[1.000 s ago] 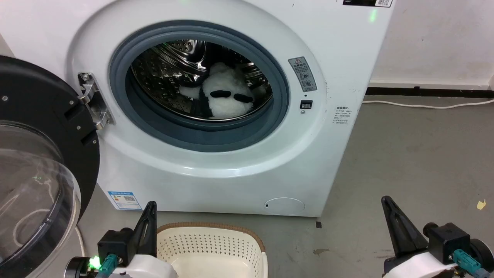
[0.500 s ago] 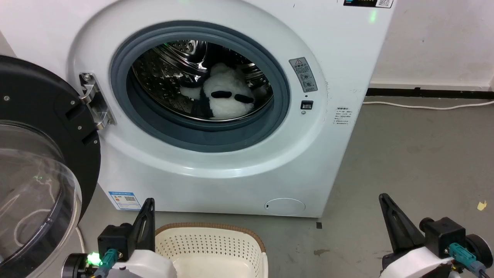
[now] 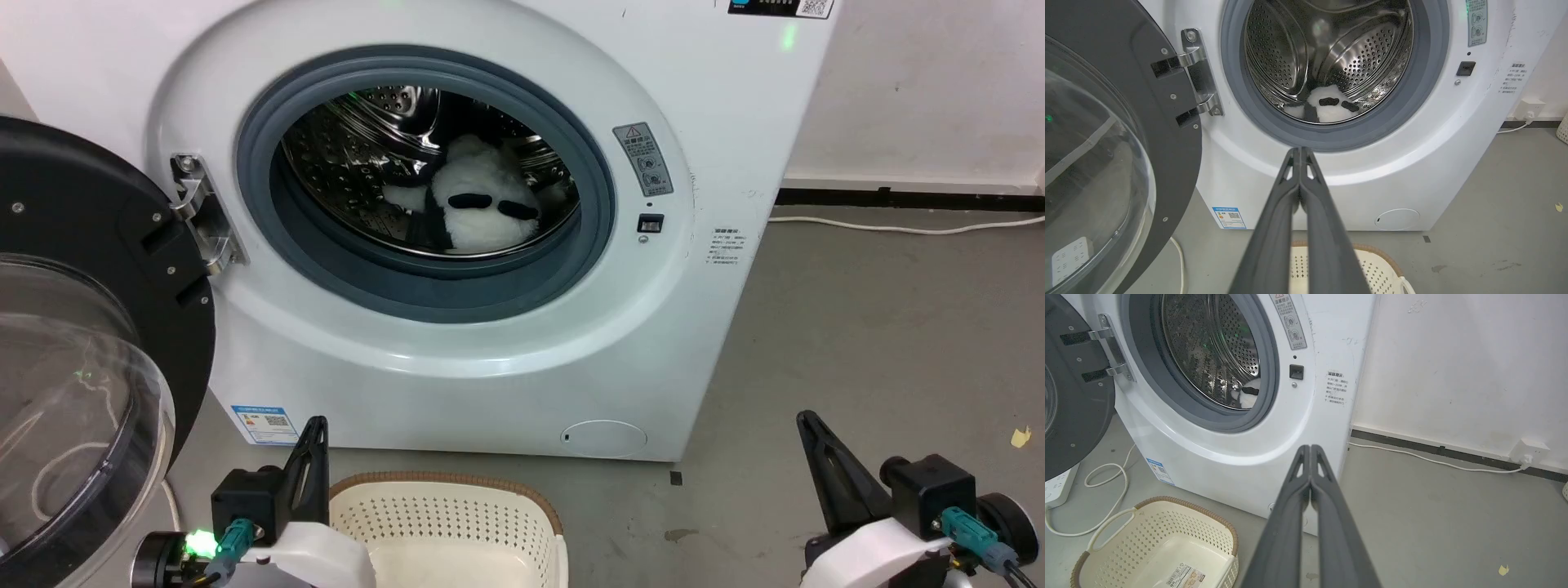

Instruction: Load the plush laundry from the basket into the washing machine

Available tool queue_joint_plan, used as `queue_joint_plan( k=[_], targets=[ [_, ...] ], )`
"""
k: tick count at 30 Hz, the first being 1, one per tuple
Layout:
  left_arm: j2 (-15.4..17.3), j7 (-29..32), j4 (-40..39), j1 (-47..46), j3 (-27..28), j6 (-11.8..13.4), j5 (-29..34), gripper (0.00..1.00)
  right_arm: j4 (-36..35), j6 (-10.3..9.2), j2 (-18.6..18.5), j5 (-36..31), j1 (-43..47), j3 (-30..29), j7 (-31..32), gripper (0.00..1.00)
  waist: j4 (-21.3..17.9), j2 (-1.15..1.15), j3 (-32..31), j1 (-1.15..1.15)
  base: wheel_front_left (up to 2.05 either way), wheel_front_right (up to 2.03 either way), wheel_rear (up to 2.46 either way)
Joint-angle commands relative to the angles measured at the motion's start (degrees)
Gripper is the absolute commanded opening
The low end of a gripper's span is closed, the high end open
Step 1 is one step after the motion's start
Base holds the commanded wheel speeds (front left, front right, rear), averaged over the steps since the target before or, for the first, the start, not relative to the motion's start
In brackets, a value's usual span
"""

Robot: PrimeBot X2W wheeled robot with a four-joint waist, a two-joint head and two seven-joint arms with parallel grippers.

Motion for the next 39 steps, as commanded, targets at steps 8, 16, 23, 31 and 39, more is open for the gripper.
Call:
queue_joint_plan(
  k=[8,16,23,31,39],
  targets=[
    [-0.27,1.14,-0.8,-1.05,0.63,0.14,1.25,0.0,0.23,-0.05,0.05,-0.74,-1.33,0.29,1.2,0.0,0.07,0.0,-0.08,0.0,0.0,0.0,0.0],
    [-0.36,1.54,-0.96,-1.14,0.76,0.16,1.58,0.0,0.25,-0.05,0.05,-0.84,-1.47,0.36,1.61,0.0,0.1,0.0,-0.11,0.0,0.0,0.0,0.0],
    [-0.36,1.54,-0.96,-1.14,0.76,0.16,1.58,0.0,0.25,-0.05,0.05,-0.84,-1.47,0.36,1.61,0.0,0.1,0.0,-0.11,0.0,0.0,0.0,0.0],
    [-0.36,1.54,-0.96,-1.14,0.76,0.16,1.58,0.0,0.25,-0.05,0.05,-0.84,-1.47,0.36,1.61,0.0,0.1,0.0,-0.11,0.0,0.0,0.0,0.0],
    [-0.36,1.54,-0.96,-1.14,0.76,0.16,1.58,0.0,0.25,-0.05,0.05,-0.84,-1.47,0.36,1.61,0.0,0.1,0.0,-0.11,0.0,0.0,0.0,0.0]
  ],
)
